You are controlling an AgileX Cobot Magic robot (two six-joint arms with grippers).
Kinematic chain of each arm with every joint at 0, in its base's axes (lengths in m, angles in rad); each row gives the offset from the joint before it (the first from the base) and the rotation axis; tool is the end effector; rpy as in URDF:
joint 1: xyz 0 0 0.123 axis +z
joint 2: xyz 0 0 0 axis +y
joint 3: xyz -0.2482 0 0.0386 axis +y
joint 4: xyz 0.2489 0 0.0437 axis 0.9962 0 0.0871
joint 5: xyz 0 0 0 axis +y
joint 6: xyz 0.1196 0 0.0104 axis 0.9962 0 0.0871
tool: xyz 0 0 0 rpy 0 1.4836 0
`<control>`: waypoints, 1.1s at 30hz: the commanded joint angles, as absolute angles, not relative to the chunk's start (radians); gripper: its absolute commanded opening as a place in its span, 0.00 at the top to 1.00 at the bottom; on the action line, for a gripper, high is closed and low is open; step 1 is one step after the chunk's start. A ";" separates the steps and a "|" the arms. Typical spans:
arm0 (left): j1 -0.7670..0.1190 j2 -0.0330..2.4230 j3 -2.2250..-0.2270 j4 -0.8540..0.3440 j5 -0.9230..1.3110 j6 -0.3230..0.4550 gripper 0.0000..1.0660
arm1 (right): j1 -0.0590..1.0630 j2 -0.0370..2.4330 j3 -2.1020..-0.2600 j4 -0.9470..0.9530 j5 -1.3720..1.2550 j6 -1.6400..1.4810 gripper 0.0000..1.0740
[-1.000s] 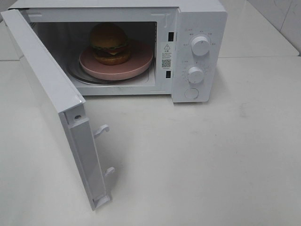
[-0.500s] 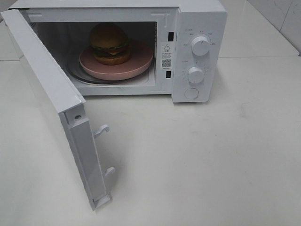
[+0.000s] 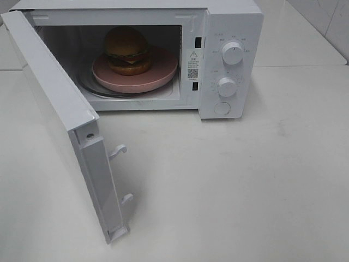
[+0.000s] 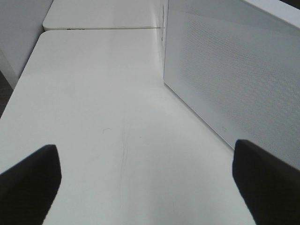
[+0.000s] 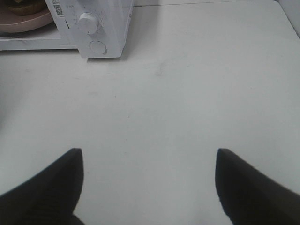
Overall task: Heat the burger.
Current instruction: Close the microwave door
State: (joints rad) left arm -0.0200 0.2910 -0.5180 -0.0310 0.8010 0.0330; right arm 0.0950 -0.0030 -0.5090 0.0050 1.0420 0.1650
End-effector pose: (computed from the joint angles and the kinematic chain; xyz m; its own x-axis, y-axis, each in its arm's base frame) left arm 0.1120 -0.0049 0.2736 -0.4670 0.0208 -0.8840 0.0450 0.9990 -0.0003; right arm 0.0554 0.0058 0.2694 -0.4370 0.1259 -0.8906 -0.0262 0.9880 0.1525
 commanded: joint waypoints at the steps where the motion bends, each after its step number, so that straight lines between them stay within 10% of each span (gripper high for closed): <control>1: -0.025 0.375 -0.527 -0.022 0.707 0.025 0.15 | 0.091 -0.029 -0.508 0.007 1.035 0.153 0.30; 10: -0.025 0.589 -0.527 -0.023 0.594 0.025 0.16 | 0.091 -0.029 -0.508 0.007 1.035 0.153 0.30; 25: -0.025 0.983 -0.527 -0.155 0.307 0.025 1.00 | 0.091 -0.029 -0.508 0.007 1.035 0.153 0.30; 33: -0.025 1.122 -0.461 -0.182 -0.092 0.048 1.00 | 0.091 -0.029 -0.508 0.007 1.035 0.153 0.30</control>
